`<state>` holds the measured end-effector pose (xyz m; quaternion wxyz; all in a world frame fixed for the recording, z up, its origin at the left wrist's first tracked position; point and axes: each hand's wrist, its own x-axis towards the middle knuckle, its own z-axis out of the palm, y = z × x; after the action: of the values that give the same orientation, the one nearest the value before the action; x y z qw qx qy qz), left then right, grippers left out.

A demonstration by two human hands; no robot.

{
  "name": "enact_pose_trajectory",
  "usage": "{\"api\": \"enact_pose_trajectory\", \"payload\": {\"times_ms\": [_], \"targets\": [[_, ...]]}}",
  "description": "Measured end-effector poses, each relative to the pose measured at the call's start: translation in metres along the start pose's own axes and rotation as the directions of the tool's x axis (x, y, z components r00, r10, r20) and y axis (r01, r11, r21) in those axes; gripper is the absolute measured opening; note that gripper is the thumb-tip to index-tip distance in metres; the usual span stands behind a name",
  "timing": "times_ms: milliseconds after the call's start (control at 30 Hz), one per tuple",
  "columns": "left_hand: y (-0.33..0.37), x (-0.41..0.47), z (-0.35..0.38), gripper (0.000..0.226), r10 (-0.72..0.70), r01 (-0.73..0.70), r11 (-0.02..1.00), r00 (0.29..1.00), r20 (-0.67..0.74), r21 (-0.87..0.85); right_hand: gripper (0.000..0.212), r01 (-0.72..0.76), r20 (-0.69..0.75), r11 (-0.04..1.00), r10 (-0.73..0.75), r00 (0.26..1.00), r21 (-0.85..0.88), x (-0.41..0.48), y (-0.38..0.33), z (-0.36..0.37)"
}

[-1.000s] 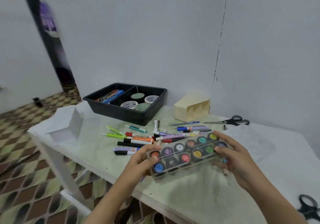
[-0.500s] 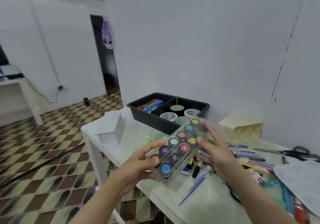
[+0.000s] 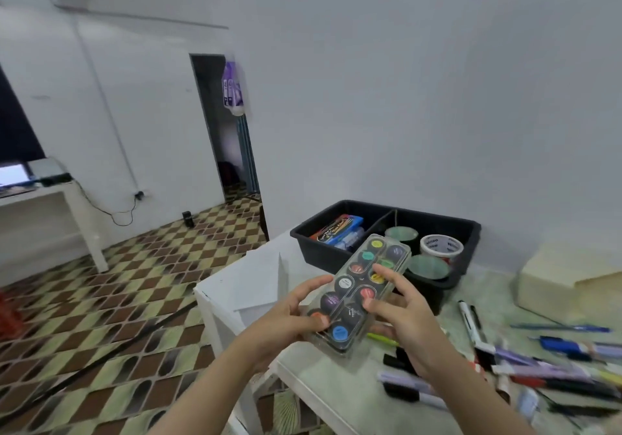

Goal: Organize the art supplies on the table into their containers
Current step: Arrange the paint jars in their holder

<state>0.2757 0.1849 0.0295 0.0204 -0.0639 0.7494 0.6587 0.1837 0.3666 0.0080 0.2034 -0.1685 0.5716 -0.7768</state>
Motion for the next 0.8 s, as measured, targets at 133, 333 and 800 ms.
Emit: {"api": "enact_pose_trajectory", "payload": {"times_ms": [133, 333, 800], "targets": [[-0.002, 0.028, -0.023, 0.066, -0.008, 0.007, 0.999, 0.999, 0.033, 0.047, 0.057, -0.012, -0.039, 1.0, 0.011, 0.999, -0.012, 0.028, -0.005, 0.008], [-0.003, 0.079, -0.045, 0.063, 0.024, -0.027, 0.995, 0.999, 0.034, 0.092, 0.057, -0.045, -0.068, 0.999, 0.043, 0.997, -0.025, 0.081, -0.011, 0.001], [-0.012, 0.187, -0.127, 0.028, 0.246, -0.06, 0.857, 0.92, -0.304, 0.511, 0.052, -0.083, -0.156, 0.991, 0.066, 0.986, -0.107, 0.182, -0.012, -0.017]]}}
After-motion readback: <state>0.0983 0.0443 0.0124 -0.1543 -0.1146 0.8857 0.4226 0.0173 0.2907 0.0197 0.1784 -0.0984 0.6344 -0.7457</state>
